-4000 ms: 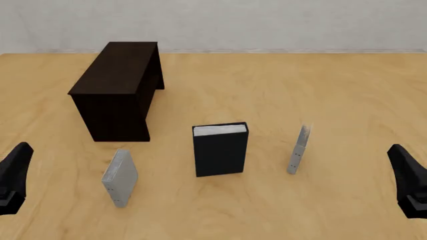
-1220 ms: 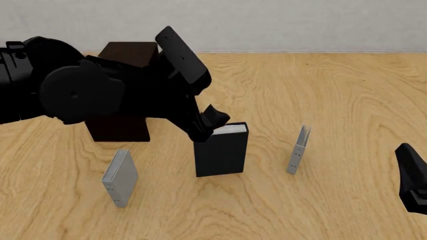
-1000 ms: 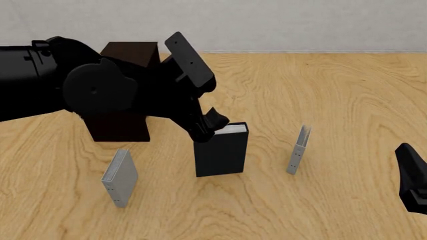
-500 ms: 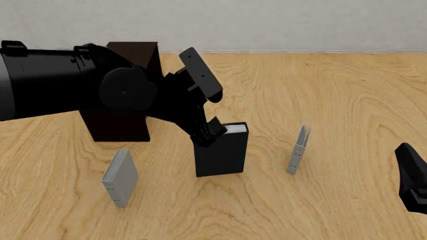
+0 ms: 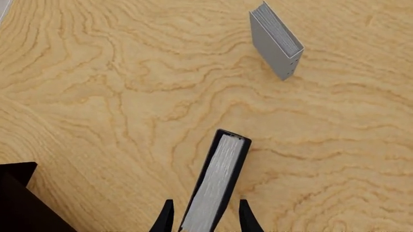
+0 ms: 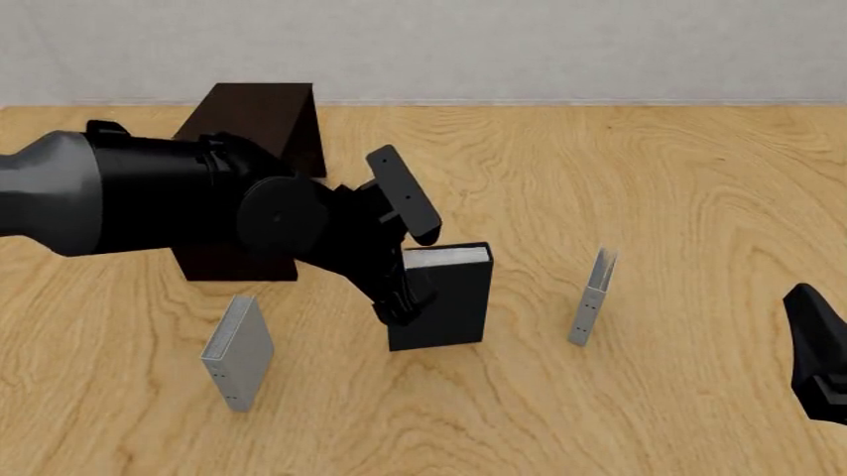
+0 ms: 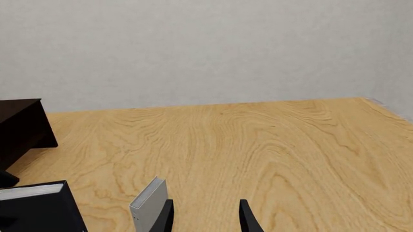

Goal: Pick up the book in the middle and place it on the cabinet shelf.

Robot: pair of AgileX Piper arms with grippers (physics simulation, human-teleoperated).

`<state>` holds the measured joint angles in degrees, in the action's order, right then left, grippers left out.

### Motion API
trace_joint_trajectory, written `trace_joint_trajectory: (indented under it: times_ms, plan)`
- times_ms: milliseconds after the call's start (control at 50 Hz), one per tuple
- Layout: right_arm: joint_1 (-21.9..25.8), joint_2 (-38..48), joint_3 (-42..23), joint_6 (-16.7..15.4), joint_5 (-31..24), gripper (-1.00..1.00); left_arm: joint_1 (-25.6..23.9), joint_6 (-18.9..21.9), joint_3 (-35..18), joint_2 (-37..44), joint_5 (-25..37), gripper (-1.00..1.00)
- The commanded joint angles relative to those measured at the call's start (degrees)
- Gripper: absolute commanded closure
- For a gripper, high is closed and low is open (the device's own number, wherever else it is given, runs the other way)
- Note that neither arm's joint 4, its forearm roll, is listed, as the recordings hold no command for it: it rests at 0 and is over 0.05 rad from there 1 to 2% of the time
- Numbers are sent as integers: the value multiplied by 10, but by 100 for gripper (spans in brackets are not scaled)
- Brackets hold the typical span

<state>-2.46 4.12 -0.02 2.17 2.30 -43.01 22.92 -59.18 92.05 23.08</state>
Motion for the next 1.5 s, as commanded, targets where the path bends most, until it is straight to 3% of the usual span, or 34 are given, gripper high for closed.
trace_joint_trajectory:
  times_ms: [20,340,520,540,960,1160,1320,1500]
  plan:
    - [0,-1,0,0,-1,-100,20,9,5,23,-3,-100]
    - [-1,-2,0,1,-1,-100,44,30,-2,52,-7,-100]
    - [-1,-2,0,3,-1,-100,27,18,5,50,-7,-100]
    - [-1,-1,0,3,-1,-100,26,17,4,50,-7,100]
    - [-1,-3,0,3,-2,-100,23,24,-18,-8,18,100]
    - [-1,-2,0,3,-1,-100,46,41,-70,-30,34,100]
    - [-1,-2,0,4,-1,-100,66,68,-73,-60,21,100]
    - [-1,-2,0,4,-1,-100,88,79,-107,-100,53,100]
